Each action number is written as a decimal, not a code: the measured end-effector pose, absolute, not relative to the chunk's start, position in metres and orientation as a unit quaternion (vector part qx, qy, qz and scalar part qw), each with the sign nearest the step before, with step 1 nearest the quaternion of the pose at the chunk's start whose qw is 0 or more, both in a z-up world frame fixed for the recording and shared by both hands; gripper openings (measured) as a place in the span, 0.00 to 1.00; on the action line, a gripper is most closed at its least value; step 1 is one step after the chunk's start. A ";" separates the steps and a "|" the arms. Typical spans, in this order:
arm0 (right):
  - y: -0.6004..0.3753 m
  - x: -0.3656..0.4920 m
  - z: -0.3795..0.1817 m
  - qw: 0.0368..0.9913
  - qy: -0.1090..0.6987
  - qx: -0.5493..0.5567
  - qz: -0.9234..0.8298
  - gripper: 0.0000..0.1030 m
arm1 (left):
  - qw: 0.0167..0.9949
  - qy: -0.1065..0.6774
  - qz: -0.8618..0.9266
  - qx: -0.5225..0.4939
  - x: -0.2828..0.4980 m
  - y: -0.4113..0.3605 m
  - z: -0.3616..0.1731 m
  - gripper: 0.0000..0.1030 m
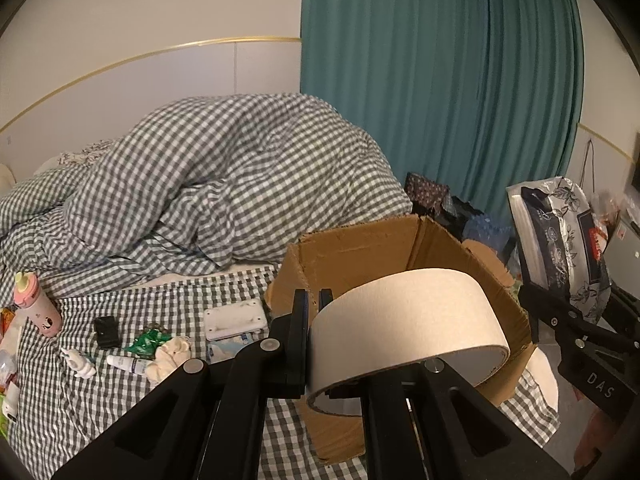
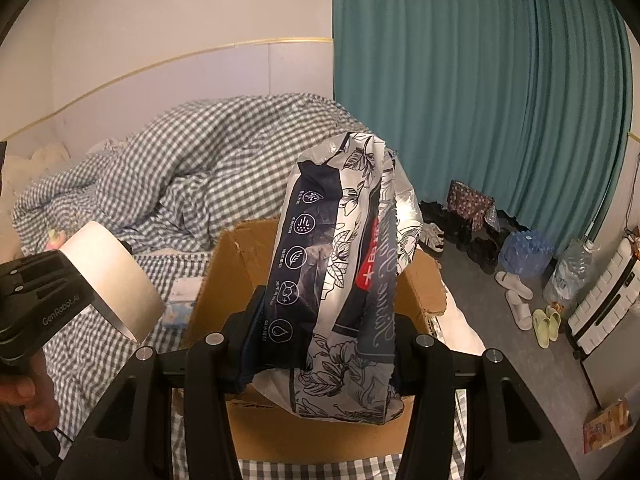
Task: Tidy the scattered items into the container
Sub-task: 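Lift both held items and carry them over the cardboard box, then open both grippers to drop the wipe pack and tape roll into the box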
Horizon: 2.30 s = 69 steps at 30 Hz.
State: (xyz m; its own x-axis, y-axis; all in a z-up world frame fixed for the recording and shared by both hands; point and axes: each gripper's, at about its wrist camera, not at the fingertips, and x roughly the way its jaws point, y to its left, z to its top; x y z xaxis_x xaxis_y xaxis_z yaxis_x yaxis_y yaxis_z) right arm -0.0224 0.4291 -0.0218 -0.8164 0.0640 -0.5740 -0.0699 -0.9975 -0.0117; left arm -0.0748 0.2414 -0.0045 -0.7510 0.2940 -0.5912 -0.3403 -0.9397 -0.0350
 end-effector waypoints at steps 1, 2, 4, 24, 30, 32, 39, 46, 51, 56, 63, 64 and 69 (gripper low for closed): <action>0.431 -0.025 -0.024 0.035 0.005 -0.304 0.952 0.48 | 0.171 0.039 0.934 -0.311 -0.077 0.244 -0.006 0.05; 0.434 -0.027 -0.025 0.035 0.004 -0.306 0.951 0.48 | 0.172 0.040 0.933 -0.312 -0.079 0.245 -0.008 0.05; 0.436 -0.033 -0.031 0.036 0.003 -0.313 0.949 0.48 | 0.174 0.044 0.932 -0.316 -0.083 0.250 -0.013 0.05; 0.460 -0.079 -0.082 0.050 0.008 -0.370 0.928 0.51 | 0.191 0.072 0.909 -0.363 -0.126 0.301 -0.070 0.05; 0.465 -0.080 -0.085 0.064 0.012 -0.367 0.928 0.64 | 0.194 0.076 0.904 -0.372 -0.131 0.309 -0.078 0.07; 0.467 -0.078 -0.083 0.068 0.015 -0.363 0.929 0.65 | 0.194 0.073 0.903 -0.375 -0.133 0.310 -0.079 0.12; 0.468 -0.073 -0.076 0.069 0.015 -0.354 0.933 0.66 | 0.195 0.063 0.906 -0.371 -0.131 0.307 -0.074 0.53; 0.469 -0.062 -0.065 0.075 0.018 -0.342 0.937 0.70 | 0.199 0.060 0.910 -0.358 -0.125 0.305 -0.062 0.70; 0.468 -0.050 -0.051 0.077 0.018 -0.329 0.941 0.71 | 0.196 0.060 0.917 -0.341 -0.114 0.301 -0.049 0.78; 0.461 -0.036 -0.034 0.081 0.020 -0.311 0.947 0.80 | 0.182 0.050 0.928 -0.321 -0.103 0.286 -0.034 0.99; 0.447 -0.016 -0.010 0.084 0.020 -0.288 0.954 0.94 | 0.173 0.035 0.938 -0.298 -0.083 0.261 -0.010 1.00; 0.446 -0.013 -0.008 0.084 0.020 -0.285 0.955 0.96 | 0.172 0.034 0.939 -0.295 -0.079 0.258 -0.007 1.00; 0.432 0.002 0.008 0.082 0.015 -0.268 0.960 1.00 | 0.162 0.028 0.946 -0.279 -0.062 0.237 0.007 1.00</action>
